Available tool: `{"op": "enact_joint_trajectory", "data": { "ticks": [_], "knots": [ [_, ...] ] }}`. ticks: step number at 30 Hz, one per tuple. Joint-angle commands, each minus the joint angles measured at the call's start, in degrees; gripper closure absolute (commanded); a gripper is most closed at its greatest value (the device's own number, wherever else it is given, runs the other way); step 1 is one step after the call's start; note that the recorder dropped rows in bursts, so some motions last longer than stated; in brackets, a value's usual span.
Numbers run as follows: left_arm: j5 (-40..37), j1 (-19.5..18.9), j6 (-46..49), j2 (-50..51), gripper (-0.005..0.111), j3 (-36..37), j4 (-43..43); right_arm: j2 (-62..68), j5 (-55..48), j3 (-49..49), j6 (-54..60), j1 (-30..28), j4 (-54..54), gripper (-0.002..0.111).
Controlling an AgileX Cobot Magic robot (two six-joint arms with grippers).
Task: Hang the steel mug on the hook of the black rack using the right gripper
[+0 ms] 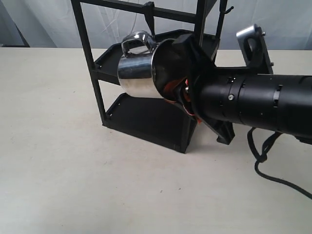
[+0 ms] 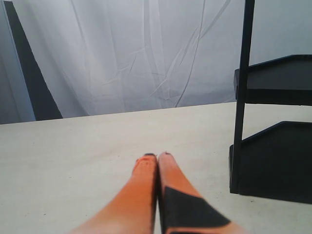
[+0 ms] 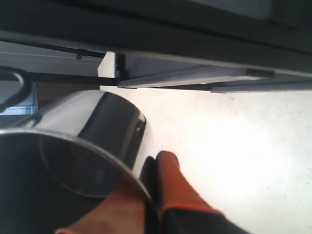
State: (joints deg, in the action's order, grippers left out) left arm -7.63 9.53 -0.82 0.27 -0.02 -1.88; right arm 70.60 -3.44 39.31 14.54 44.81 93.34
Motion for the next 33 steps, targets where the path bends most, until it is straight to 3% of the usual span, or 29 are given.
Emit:
{"op": "enact_joint_trajectory", "data": {
  "ticks": [1, 14, 18, 23, 33],
  "knots": [
    [0.3, 0.3, -0.1, -0.3, 0.105, 0.0, 0.1, -2.7, -3.4, -0.1, 0.5, -0.2, -1.4, 0.109],
    [0.3, 0.3, -0.1, -0.3, 0.105, 0.0, 0.1, -3.5, -18.7, -0.1, 2.8, -0.2, -4.3, 0.109],
    [0.3, 0.3, -0.1, -0.3, 0.105, 0.0, 0.1, -3.5, -18.6, -0.1, 9.1, -0.2, -4.4, 0.109],
    [0.3, 0.3, -0.1, -0.3, 0.105, 0.0, 0.1, -3.5, -10.8, 0.5, 9.5, -0.2, -2.4, 0.109],
    [0.3, 0.3, -0.1, -0.3, 0.105, 0.0, 0.1, -3.3, -12.9, 2.0, 9.5, 2.8, -4.4, 0.109]
  ]
}}
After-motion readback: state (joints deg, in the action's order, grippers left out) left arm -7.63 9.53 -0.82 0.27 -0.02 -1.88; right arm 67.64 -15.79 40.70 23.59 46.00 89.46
